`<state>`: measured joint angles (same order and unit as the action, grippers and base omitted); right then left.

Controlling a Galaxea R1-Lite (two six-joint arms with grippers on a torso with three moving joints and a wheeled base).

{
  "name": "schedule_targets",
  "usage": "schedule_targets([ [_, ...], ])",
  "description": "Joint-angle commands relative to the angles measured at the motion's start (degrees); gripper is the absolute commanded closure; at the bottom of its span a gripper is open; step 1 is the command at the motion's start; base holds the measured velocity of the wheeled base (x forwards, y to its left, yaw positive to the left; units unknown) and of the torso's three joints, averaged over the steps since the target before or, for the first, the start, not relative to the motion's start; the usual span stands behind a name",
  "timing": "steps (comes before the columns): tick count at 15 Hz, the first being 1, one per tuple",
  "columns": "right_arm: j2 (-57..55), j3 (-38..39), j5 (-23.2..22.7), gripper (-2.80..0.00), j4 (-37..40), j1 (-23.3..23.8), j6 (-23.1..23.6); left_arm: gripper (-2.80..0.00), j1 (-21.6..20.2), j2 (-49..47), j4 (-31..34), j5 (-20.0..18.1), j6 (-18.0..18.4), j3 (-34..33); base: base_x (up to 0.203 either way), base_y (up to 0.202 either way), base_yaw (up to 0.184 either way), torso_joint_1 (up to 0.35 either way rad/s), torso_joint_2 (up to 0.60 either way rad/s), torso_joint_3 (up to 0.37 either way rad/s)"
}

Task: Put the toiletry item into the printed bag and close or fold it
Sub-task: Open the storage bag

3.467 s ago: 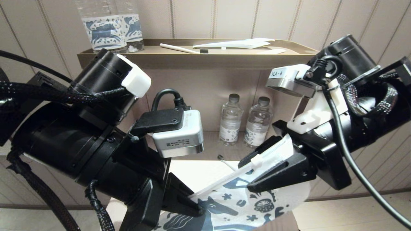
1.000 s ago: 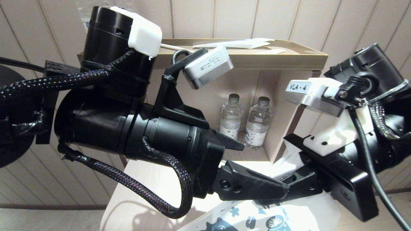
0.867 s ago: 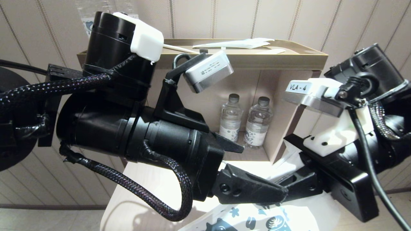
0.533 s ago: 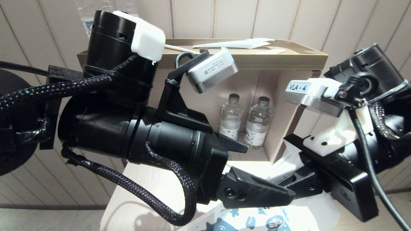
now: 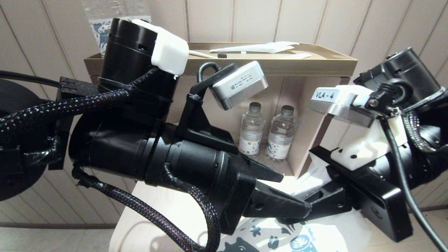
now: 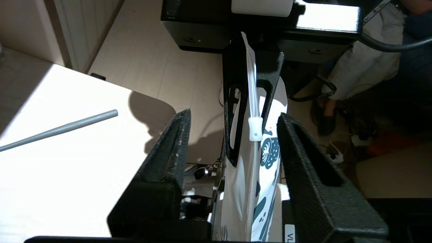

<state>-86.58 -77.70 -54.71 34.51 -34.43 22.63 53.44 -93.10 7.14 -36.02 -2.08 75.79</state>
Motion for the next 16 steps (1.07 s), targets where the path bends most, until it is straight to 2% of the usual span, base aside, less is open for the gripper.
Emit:
schedule_targets([
  [1, -0.08, 0.04, -0.34, 0.0, 0.21, -0.03, 0.14, 0.0, 0.26, 0.02, -0.11, -0.19, -0.02, -0.16, 0.0, 0.0, 0.0, 0.0, 0.0, 0.0],
  [8, 0.01, 1.63, -0.31, 0.0, -0.9, 0.35, 0.22, 0.0, 0.26, 0.06, -0.22, 0.06, -0.02, -0.65, 0.0, 0.0, 0.0, 0.0, 0.0, 0.0],
  [16, 4.14, 3.37, -0.31, 0.0, -2.66, 1.91, 0.31, 0.0, -1.06, 4.22, -0.29, 0.34, 1.21, -9.06, 0.0, 0.0, 0.0, 0.0, 0.0, 0.0],
])
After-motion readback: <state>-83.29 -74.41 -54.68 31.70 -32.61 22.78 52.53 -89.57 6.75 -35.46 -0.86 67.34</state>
